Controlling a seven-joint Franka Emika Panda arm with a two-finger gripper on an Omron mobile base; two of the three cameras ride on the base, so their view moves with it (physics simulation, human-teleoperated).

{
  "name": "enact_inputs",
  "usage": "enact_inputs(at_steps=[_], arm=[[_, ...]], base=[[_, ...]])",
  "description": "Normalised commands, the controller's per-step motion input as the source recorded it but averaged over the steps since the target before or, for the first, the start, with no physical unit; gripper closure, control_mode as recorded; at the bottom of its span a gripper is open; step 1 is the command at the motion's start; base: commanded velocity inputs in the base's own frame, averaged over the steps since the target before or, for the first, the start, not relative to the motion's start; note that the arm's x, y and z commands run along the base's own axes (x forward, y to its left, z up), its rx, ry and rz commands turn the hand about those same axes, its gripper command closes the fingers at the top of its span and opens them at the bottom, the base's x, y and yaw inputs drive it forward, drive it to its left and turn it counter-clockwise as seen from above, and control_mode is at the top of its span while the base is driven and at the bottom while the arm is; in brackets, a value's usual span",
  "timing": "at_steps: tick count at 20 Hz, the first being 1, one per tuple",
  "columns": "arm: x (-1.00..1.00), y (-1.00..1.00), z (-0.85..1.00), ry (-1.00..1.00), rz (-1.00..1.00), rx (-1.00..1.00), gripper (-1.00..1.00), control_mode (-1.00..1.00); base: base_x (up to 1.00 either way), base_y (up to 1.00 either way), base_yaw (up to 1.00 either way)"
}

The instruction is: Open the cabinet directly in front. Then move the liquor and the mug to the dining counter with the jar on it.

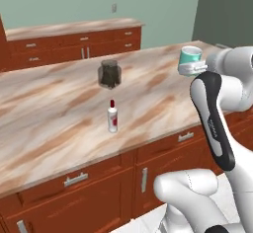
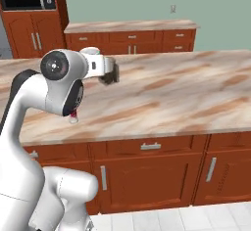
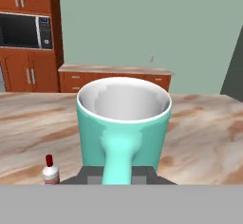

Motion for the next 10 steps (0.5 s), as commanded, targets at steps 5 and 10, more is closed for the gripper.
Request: enact_inputs(at_steps=[5,10], arm=[[0.00,0.00,0.00,0.00,0.00,0.00,1.00,1.00],[0.00,0.00,0.00,0.00,0.00,0.00,1.00,1.00]], base=[[0.74,-1.00,0.05],[0.84,-0.63,0.07]])
